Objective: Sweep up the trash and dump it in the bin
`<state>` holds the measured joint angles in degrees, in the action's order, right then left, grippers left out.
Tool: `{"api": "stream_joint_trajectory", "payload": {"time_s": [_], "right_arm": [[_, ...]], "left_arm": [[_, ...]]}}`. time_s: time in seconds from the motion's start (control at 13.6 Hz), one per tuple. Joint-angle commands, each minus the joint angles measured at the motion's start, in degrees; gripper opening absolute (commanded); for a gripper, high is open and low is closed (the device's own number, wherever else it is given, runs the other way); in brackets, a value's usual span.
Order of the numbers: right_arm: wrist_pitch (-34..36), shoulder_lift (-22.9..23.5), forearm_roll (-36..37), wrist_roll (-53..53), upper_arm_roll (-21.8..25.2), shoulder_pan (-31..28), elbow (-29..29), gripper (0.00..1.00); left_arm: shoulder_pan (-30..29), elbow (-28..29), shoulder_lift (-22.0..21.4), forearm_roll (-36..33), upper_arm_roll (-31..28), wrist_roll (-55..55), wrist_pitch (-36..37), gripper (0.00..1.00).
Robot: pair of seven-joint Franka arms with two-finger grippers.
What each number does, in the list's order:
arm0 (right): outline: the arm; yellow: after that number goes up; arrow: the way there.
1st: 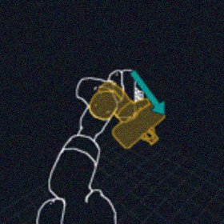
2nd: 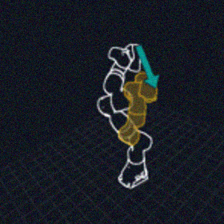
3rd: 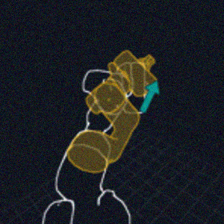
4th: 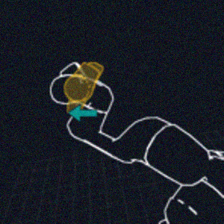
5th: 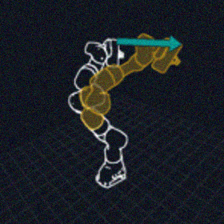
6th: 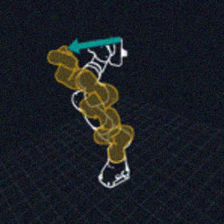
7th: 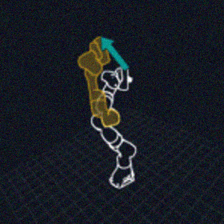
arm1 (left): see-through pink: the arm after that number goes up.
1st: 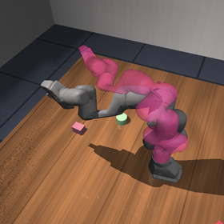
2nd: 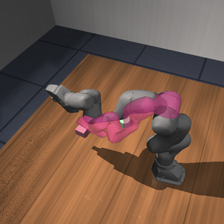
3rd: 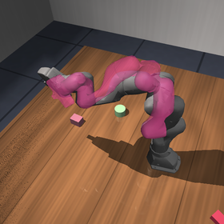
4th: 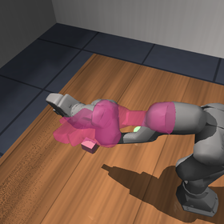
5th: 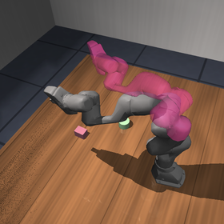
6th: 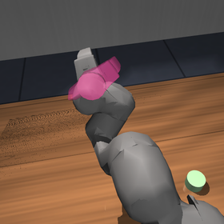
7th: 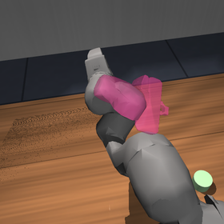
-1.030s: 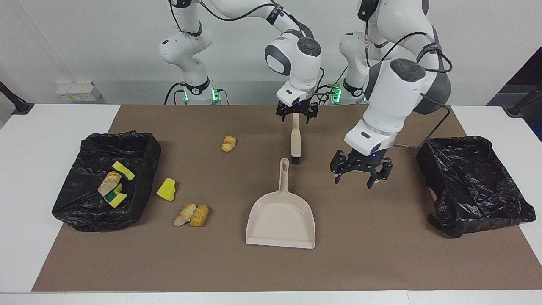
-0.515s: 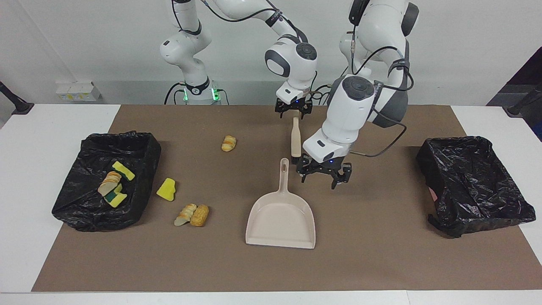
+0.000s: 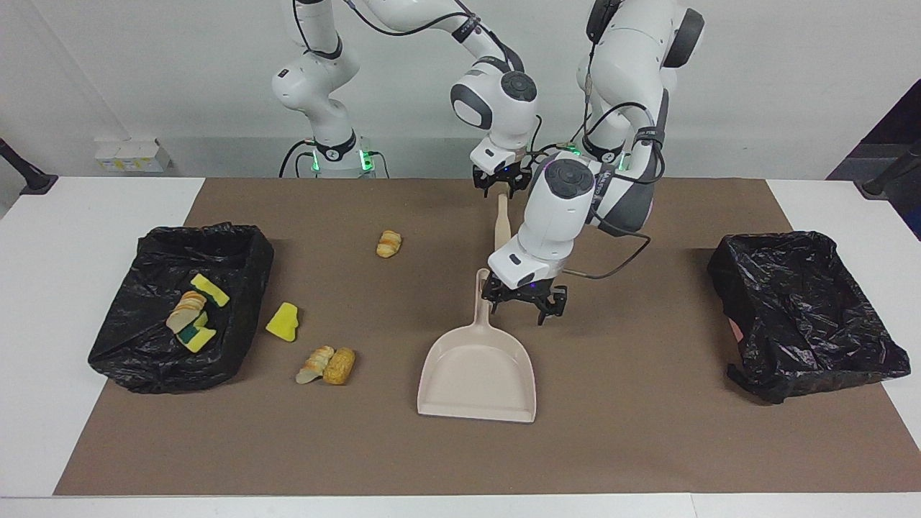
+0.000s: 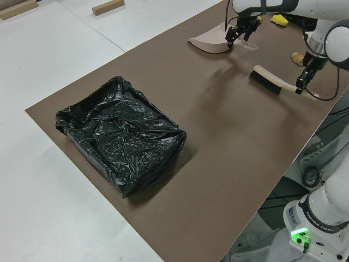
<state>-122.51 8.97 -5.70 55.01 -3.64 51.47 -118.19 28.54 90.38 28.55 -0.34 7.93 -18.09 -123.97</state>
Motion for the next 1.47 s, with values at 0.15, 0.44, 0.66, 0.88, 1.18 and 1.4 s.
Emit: {"api": "stream_joint_trajectory", "payload": {"time_s": [0.15, 0.44, 0.66, 0.88, 1.18, 1.4], "right_arm": [[2.5, -0.5, -1.5, -0.8, 0.1, -0.5, 1.6, 0.0], [10.5, -5.1, -1.5, -0.6, 0.3, -2.0, -0.4, 0.0], [16.2, -9.5, -1.4, -1.1, 0.4, -4.9, -1.8, 0.0], [21.3, -12.7, -0.5, -3.1, 0.4, -9.7, -2.2, 0.0], [24.6, -13.8, 4.4, -10.4, 0.5, -17.0, -0.7, 0.0], [24.5, -11.8, 10.2, -16.7, 0.5, -21.2, 1.3, 0.0]], "left_arm": [[1.0, 1.4, -0.5, 0.7, -1.0, -0.3, -1.2, 0.99], [1.0, 1.2, -0.6, 0.8, -1.0, -2.2, -0.3, 0.05], [0.8, 1.3, -0.7, 0.1, -1.0, -1.9, -0.7, 0.0], [-0.8, 1.4, -2.4, -0.2, -1.5, 9.2, -0.1, 0.0], [-7.5, 1.9, -7.2, -0.2, -1.5, 30.9, 5.8, 0.0], [-10.4, 2.1, -9.5, -0.2, -1.5, 43.3, 12.1, 0.0]]}}
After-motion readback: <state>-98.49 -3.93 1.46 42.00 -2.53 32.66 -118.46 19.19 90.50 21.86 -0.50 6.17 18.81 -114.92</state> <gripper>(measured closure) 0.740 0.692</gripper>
